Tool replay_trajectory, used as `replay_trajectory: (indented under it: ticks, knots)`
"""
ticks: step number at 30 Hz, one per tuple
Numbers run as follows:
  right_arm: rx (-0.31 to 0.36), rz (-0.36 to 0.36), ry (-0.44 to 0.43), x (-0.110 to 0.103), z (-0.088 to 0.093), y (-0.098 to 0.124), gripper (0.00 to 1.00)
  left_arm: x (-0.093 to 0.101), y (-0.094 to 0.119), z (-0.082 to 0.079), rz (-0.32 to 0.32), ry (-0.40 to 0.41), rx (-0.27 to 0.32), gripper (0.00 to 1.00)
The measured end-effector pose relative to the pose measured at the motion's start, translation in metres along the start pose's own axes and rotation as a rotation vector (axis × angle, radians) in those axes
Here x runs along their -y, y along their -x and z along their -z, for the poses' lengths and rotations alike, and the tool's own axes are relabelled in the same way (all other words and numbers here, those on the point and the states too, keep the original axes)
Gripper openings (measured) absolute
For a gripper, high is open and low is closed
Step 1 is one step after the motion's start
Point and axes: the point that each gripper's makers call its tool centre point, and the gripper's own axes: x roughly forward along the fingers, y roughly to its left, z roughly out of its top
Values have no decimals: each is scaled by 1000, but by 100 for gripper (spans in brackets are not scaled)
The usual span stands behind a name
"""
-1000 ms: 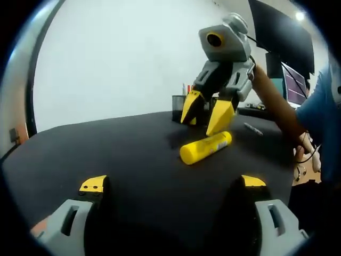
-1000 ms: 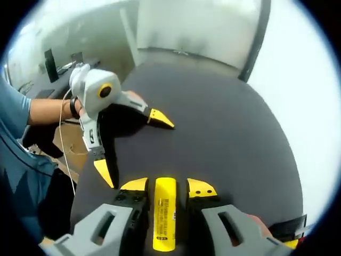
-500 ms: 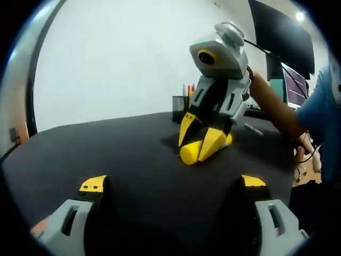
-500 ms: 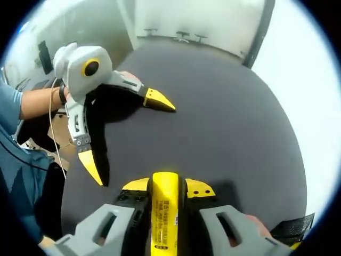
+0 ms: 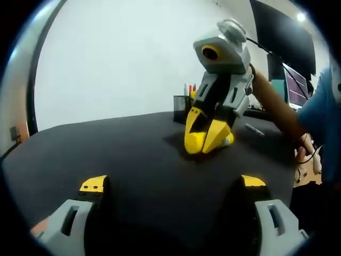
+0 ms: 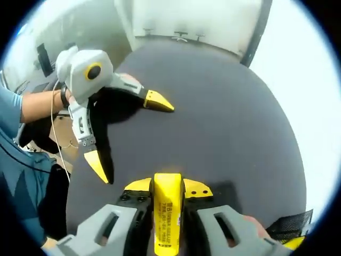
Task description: Pick up pens and glue sticks and place them into the holder.
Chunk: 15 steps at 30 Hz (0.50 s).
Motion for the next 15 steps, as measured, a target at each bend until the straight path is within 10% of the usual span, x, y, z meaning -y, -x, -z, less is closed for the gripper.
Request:
replay_trajectory:
  ticks: [15]
  knots:
    - [144,70,-107,40,-5,68,17,-2,-1,-1,4,14,-21,96]
